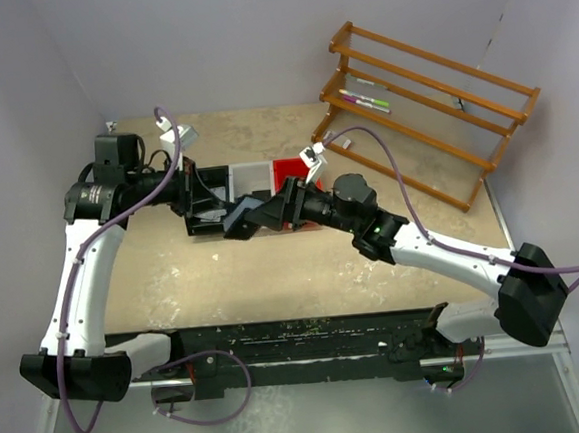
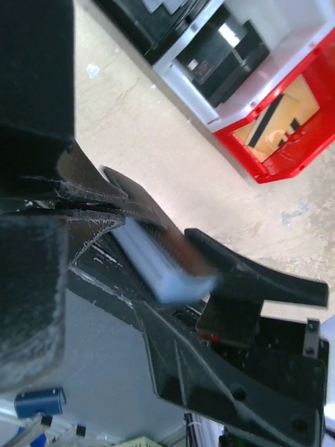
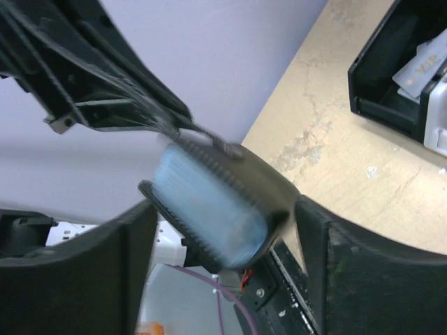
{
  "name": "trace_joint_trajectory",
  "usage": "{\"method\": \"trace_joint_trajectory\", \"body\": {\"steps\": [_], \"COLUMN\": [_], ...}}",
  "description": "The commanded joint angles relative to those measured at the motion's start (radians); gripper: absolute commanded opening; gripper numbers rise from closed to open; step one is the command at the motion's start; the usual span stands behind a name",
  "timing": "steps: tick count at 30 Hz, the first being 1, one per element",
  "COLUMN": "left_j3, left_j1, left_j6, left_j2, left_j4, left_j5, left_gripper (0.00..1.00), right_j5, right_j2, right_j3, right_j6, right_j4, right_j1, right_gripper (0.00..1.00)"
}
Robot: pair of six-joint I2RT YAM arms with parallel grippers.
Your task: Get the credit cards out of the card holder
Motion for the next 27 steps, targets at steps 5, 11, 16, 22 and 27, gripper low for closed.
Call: {"method": "trace_joint_trajectory", "body": {"steps": [5, 11, 16, 22, 27], "left_j3": [0.188, 0.233, 0.208, 0.175, 0.196], "left_j1": [-0.002, -0.003, -0.005, -0.013, -0.02], "left_j6": [0.155, 0.217, 0.167, 0.08, 0.028], "left_j2": [0.022, 0.051, 0.045, 0.048, 0.059], "left_j4": [-0.058, -0.155, -0.146, -0.106, -0.098], "left_j5": [-0.01, 0.016, 0.019, 0.018, 0.043], "left_gripper": [0.0, 0.0, 0.0, 0.0, 0.0], "right_j5": [-0.083, -0.135, -0.056, 0.19, 0.286], "right_j2": [-0.035, -0.01, -0.051, -0.105, -0.068], "right_j3": [-0.03, 0.065, 0.094, 0.08, 0.155], "right_j6": [0.005, -0.197, -0.386, -0.57, -0.688], "right_j4": [0.033, -0.095, -0.168, -0.129, -0.179], "right_j1": [-0.078, -0.085, -0.038, 0.159, 0.243], "right_gripper": [0.93, 0.97, 1.0, 1.0, 0.97]}}
